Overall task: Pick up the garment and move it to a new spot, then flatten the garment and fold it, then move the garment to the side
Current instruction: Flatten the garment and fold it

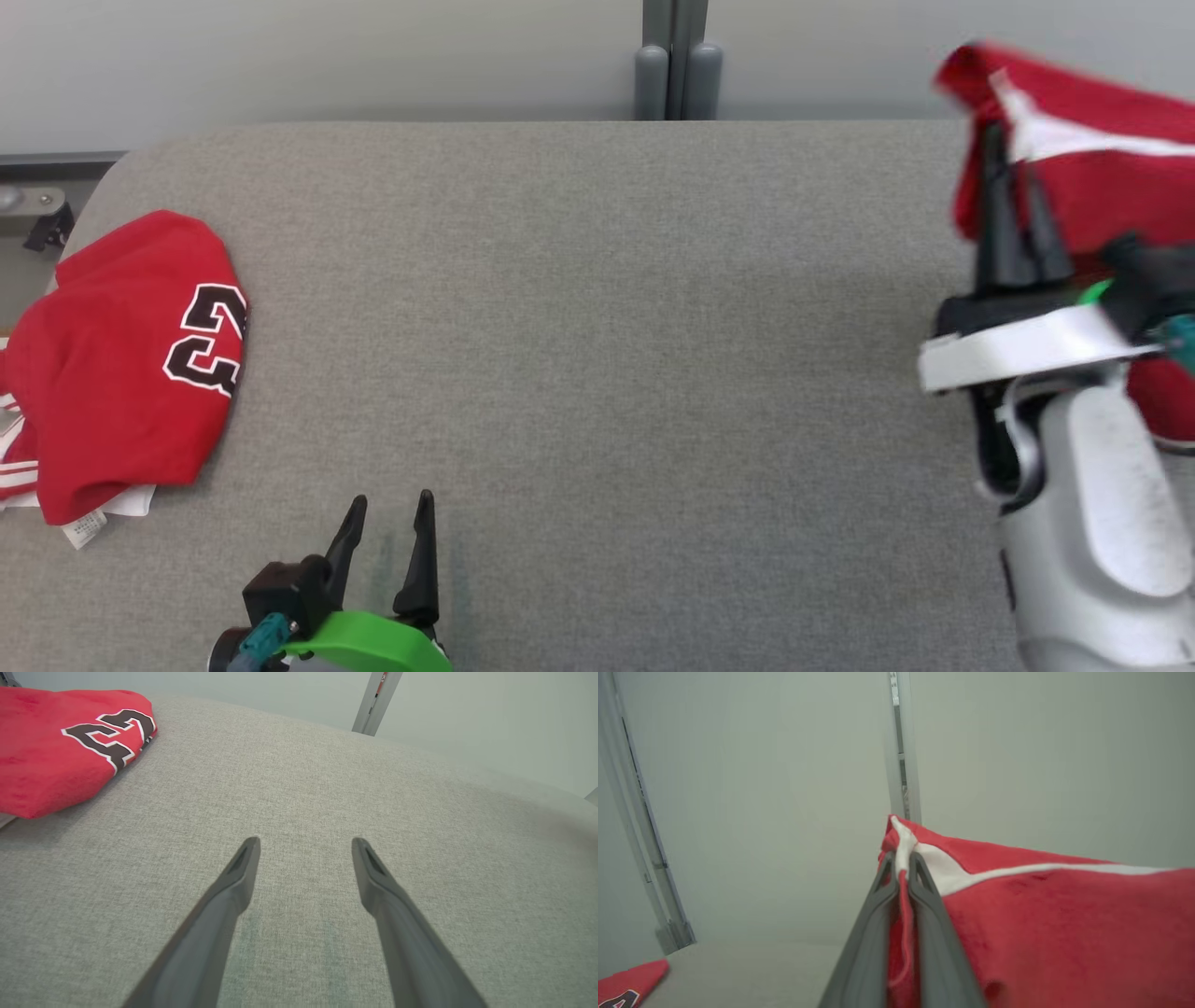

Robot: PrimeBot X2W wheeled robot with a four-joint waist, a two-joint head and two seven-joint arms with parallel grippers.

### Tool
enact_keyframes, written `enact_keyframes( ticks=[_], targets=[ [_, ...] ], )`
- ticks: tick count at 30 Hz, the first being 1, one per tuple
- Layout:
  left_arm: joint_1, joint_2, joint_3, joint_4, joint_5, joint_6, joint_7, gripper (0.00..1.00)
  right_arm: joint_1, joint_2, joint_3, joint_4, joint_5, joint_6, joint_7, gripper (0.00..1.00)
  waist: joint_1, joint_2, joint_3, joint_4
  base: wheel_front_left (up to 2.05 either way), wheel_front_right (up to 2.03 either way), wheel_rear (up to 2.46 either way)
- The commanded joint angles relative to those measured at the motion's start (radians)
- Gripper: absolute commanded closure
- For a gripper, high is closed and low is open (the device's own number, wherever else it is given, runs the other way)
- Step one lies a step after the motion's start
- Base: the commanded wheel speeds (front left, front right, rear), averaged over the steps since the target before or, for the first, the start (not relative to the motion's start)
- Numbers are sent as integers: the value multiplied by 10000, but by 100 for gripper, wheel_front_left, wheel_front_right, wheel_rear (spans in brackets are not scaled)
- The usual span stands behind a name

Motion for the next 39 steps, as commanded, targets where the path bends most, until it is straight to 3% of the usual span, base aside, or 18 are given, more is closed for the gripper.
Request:
enact_keyframes(
  ticks=[1,4,6,7,8,9,14,18,22,34,39],
  targets=[
    [-26,34,-53,17,26,-27,8,0,231,-20,644,318,28,0,-10,100,0,-1,37,102,0,0,0],
    [-141,37,-90,55,74,-27,8,0,622,17,2422,1053,196,0,-14,99,0,-1,62,252,0,0,0],
    [-221,33,-170,74,56,-27,7,0,763,-17,3384,1416,533,-3,-16,84,0,-1,105,372,0,0,0],
    [-291,34,-210,75,37,-27,8,0,755,-13,3845,1542,724,-1,-16,65,0,-1,169,442,0,0,0],
    [-341,36,-238,74,21,-27,8,0,761,-9,4177,1651,852,-1,-16,13,0,-1,210,490,0,0,0],
    [-386,36,-278,72,5,-27,8,0,768,-5,4578,1814,1007,-1,-16,0,0,-1,263,542,0,0,0],
    [-483,34,-327,97,44,-27,8,0,598,-4,5547,2016,1421,-3,-16,0,0,-1,306,620,0,0,0],
    [-269,31,-181,66,101,-27,8,0,622,-6,5437,2070,1314,-3,-16,0,0,-1,209,471,0,0,0],
    [-157,31,-134,46,128,-27,8,0,809,7,4708,2015,986,-1,-16,0,0,-1,99,214,0,0,0],
    [-436,39,77,-57,273,-27,7,0,1516,-15,1120,1909,-655,-1,-16,0,0,-1,-205,-924,0,0,0],
    [-354,36,541,-190,627,104,7,0,2024,-15,549,1783,-999,-1,-16,0,0,-1,-352,-1306,0,0,0]
  ],
)
